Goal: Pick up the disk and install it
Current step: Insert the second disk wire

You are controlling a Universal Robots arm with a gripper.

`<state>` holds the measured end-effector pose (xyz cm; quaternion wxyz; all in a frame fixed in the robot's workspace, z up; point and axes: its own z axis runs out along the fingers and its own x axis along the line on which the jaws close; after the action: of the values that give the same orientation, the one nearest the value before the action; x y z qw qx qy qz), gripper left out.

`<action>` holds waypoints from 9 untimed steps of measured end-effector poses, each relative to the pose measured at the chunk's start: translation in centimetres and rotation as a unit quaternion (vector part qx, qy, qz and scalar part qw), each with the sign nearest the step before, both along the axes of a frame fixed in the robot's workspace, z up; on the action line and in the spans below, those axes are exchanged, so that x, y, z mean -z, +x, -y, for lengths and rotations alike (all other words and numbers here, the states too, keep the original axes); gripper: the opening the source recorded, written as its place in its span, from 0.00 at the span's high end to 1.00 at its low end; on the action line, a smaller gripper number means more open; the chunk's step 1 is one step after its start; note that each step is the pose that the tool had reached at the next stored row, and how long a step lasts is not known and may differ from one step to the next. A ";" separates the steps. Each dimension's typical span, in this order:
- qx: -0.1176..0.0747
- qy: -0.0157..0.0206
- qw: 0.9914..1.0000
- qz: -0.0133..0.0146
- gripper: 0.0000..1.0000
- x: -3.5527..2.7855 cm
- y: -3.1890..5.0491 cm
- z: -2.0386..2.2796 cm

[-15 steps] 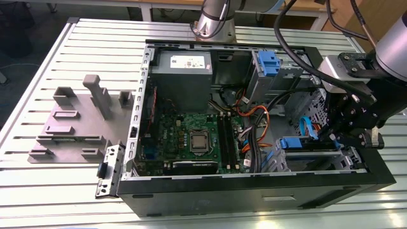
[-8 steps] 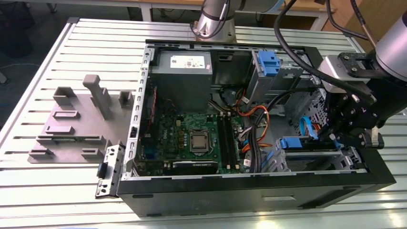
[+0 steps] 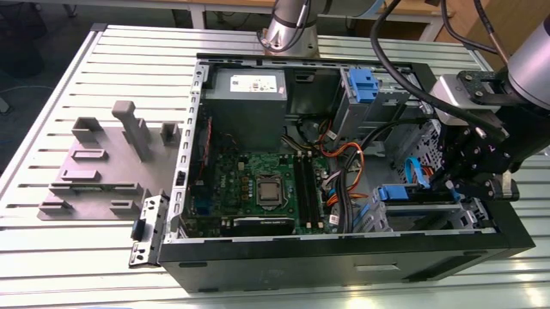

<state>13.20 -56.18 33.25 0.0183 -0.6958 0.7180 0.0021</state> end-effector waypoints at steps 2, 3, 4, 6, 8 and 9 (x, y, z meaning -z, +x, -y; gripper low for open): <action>0.000 0.000 1.000 0.000 0.83 -0.03 0.00 0.00; 0.000 0.000 1.000 0.000 0.83 -0.03 0.00 0.00; 0.000 0.000 1.000 0.000 0.83 -0.03 0.00 0.00; 0.000 0.000 1.000 0.000 0.83 -0.04 0.00 0.00; 0.000 0.000 1.000 0.000 0.83 -0.06 0.00 0.00; 0.000 0.000 1.000 0.000 0.83 -0.10 0.00 -0.01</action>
<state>13.20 -56.17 33.35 0.0183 -0.6959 0.7179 0.0020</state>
